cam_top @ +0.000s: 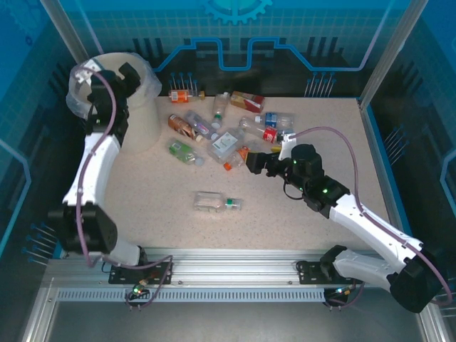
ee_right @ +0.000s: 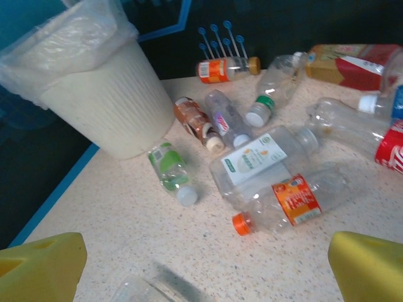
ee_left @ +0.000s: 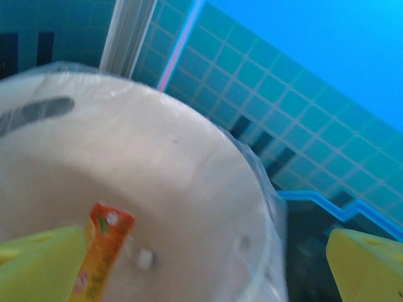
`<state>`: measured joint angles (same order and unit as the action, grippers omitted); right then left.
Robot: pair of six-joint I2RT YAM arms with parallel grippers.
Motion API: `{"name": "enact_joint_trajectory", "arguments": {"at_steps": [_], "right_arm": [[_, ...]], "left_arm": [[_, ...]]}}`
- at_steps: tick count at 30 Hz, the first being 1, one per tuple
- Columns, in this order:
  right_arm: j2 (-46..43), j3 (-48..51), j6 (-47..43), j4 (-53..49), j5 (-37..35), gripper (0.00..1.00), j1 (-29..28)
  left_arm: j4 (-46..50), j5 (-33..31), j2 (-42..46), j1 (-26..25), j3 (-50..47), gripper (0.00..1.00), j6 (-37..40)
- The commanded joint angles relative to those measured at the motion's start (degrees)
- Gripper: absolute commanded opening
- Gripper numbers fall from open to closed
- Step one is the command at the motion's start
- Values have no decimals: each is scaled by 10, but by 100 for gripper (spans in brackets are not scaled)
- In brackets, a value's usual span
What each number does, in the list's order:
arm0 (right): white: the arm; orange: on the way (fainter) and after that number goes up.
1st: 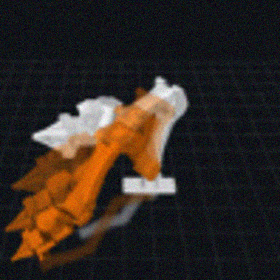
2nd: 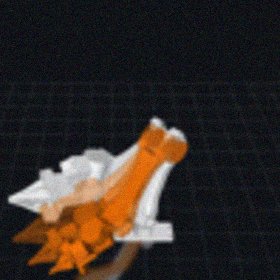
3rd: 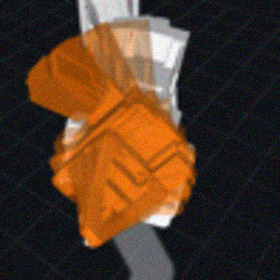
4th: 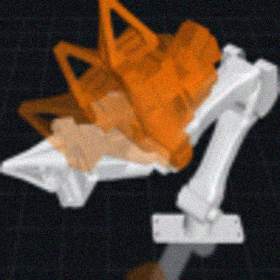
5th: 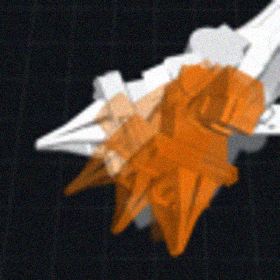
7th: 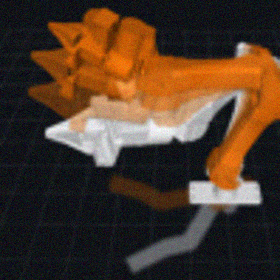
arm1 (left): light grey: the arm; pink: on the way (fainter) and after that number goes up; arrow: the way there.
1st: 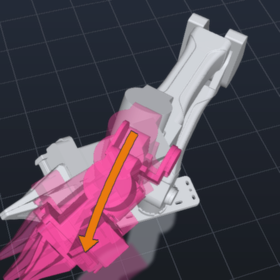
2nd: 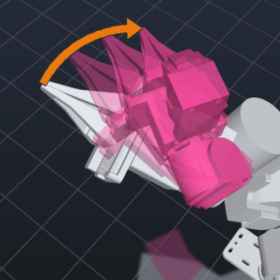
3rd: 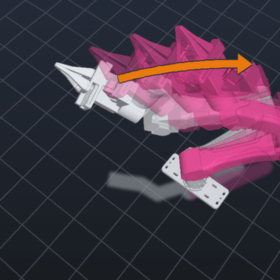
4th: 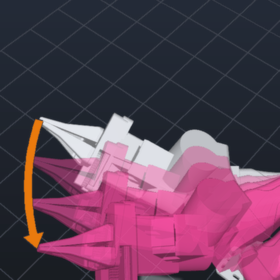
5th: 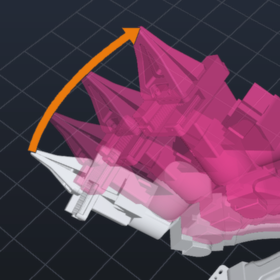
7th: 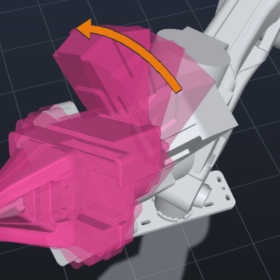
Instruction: Put the plastic bottles in the bin
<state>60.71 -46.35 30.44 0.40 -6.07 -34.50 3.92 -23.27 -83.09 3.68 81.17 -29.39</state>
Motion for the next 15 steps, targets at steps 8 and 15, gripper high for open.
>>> {"name": "enact_joint_trajectory", "arguments": {"at_steps": [8, 15], "right_arm": [[9, 44, 74, 1, -43, 100, 42], [8, 57, 85, -2, -15, 100, 61]], "left_arm": [[318, -82, 153, -191, -98, 99, -370], [439, -31, 177, -312, -189, 99, -532]]}}
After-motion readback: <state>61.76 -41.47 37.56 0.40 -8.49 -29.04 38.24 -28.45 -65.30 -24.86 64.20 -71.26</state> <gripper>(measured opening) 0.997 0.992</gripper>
